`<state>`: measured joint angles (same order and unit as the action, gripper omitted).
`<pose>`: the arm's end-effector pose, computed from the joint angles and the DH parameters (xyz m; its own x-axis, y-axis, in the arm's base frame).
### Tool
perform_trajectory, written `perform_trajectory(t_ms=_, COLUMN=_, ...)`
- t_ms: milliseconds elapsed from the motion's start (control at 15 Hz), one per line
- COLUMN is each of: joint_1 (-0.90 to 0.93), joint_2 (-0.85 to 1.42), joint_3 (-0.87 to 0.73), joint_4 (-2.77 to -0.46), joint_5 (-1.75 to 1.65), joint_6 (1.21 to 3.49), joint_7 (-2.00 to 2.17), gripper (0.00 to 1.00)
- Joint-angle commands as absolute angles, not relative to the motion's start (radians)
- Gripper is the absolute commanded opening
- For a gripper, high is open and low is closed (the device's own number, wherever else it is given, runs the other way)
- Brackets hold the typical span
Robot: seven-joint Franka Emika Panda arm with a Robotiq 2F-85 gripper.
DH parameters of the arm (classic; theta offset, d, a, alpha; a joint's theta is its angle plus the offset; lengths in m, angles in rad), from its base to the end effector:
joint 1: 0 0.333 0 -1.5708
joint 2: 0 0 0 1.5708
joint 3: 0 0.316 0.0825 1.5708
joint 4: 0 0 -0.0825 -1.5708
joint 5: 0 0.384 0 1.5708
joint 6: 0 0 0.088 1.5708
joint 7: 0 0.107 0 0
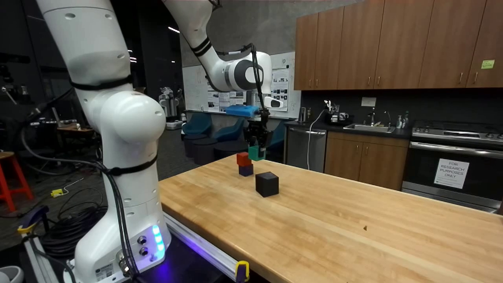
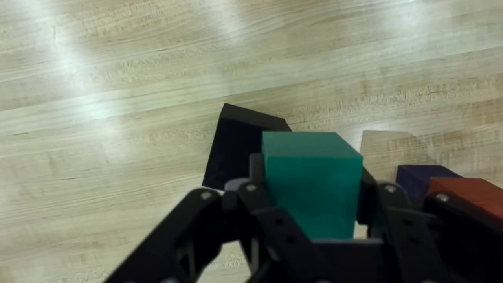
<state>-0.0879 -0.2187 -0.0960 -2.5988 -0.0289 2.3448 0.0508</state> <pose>0.4138 -0.0763 0.3279 0.9771 -0.2098 -0.0360 -0.2099 -0.9777 0.0010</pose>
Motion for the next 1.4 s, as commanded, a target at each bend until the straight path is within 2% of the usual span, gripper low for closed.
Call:
perform_trajectory(t_ms=0, joint_1=-0.106, joint_2=-0.206, joint_3=-0.087, joint_4=-2.612, joint_5=-0.033, joint_6=2.397, joint_7=0.119, gripper=0.24)
perform_trajectory(t_ms=800, joint_1=-0.129, joint_2=-0.174, joint_3=-0.06, joint_4=-2.598, joint_5=-0.112, joint_6=2.361, joint_7=0.408, gripper=0.24)
perform_trajectory(t_ms=1333, joint_1=-0.121, joint_2=-0.176, joint_3=-0.066, joint_4=-2.601, joint_5=-0.101, joint_6=2.364, joint_7=0.403, gripper=0.24)
